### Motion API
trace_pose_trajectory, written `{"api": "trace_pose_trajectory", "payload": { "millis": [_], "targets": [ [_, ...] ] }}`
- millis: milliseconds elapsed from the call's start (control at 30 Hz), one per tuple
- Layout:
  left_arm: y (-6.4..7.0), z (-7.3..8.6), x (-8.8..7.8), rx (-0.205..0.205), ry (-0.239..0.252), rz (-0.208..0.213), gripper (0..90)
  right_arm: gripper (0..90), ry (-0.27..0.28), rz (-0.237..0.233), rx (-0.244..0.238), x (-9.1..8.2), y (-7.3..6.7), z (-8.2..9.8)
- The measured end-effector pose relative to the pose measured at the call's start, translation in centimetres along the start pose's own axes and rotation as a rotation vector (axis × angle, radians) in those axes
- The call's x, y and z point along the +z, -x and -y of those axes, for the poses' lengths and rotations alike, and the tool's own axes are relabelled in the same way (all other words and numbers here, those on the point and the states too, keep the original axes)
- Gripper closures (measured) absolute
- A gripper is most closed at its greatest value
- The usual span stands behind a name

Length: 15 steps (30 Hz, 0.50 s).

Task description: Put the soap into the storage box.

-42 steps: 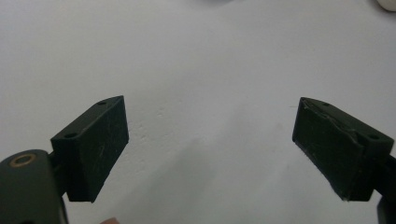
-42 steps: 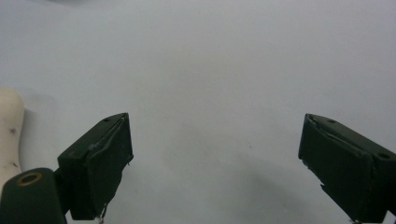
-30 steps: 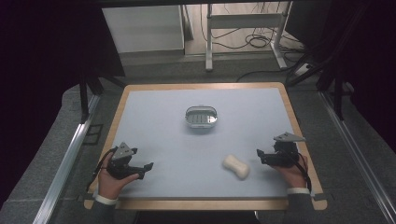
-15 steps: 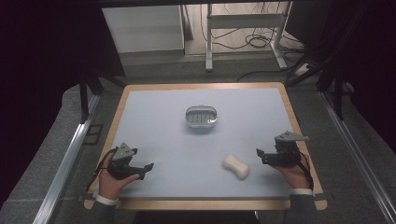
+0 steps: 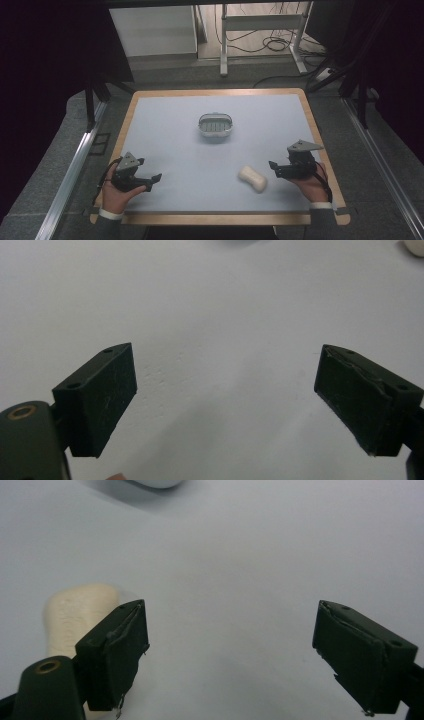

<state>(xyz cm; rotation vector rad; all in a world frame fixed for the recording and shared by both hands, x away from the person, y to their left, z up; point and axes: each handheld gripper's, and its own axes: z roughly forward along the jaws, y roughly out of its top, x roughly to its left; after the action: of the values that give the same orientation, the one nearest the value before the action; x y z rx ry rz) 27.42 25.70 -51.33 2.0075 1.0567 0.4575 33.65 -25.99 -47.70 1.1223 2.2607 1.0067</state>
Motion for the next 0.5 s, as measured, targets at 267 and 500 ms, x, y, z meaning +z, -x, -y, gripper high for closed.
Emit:
{"api": "trace_pose_trajectory", "payload": {
  "millis": [267, 500],
  "targets": [
    [0.0, 0.0, -0.1, 0.0, 0.001, 0.001, 10.5, 17.4, -0.047, -0.006, -0.04, -0.4, -0.7, -0.9],
    [0.0, 0.0, 0.0, 0.0, -0.002, -0.001, 10.5, 17.4, -0.077, -0.027, -0.056, -0.5, -1.0, -1.4]
  ]
}}
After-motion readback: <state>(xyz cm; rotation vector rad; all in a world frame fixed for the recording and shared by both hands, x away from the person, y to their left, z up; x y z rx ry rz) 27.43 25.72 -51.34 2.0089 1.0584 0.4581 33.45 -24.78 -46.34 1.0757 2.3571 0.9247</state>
